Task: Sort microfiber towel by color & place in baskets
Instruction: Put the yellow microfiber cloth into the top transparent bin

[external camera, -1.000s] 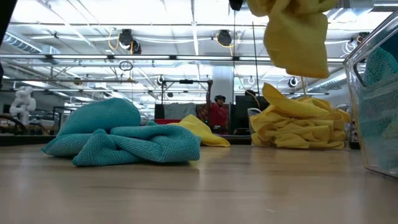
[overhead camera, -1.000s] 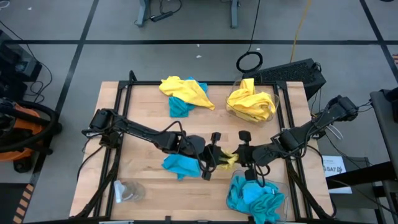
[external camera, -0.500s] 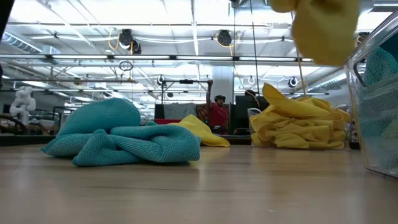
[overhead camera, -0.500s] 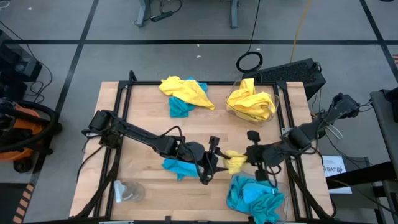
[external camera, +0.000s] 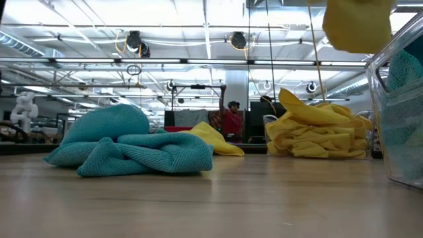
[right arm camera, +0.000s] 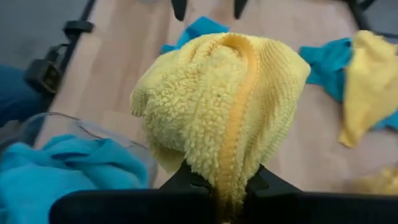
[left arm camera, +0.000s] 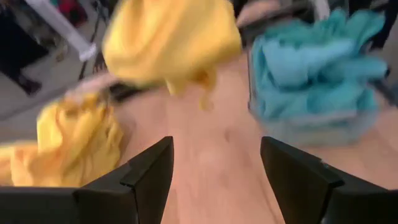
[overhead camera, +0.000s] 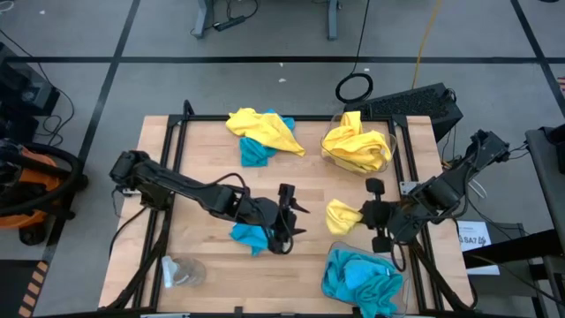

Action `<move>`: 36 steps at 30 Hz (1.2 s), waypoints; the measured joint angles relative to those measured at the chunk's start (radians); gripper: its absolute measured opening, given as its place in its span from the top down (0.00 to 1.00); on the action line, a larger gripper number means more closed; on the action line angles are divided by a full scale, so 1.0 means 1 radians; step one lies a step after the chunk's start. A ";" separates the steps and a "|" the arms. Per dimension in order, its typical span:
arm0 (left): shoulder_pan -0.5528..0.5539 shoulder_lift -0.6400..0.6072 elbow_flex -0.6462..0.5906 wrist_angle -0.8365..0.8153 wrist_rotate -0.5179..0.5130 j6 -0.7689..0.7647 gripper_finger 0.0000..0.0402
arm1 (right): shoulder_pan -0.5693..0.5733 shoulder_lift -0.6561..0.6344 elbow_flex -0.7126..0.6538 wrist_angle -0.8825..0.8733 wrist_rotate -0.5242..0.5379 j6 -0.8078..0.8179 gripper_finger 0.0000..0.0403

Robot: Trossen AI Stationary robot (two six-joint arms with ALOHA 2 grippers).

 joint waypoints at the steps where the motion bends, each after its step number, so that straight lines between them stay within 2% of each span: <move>1: -0.001 -0.003 0.000 -0.032 -0.009 -0.013 0.39 | 0.000 0.000 0.003 -0.012 0.013 0.000 0.98; 8: -0.006 -0.003 -0.001 -0.205 -0.053 -0.088 0.39 | -0.040 0.000 0.029 -0.099 0.098 0.008 0.98; 11: -0.007 -0.003 -0.018 -0.224 -0.056 -0.096 0.39 | -0.073 0.000 0.040 -0.130 0.131 0.014 0.98; 19: -0.020 -0.003 -0.037 -0.244 -0.065 -0.095 0.39 | -0.194 -0.015 0.043 -0.140 0.138 -0.039 0.98; 26: -0.018 -0.002 -0.050 -0.256 -0.070 -0.095 0.39 | -0.340 -0.050 0.043 -0.180 0.184 -0.092 0.98; 36: -0.018 0.001 -0.050 -0.257 -0.069 -0.093 0.39 | -0.619 -0.098 0.043 -0.213 0.183 -0.224 0.98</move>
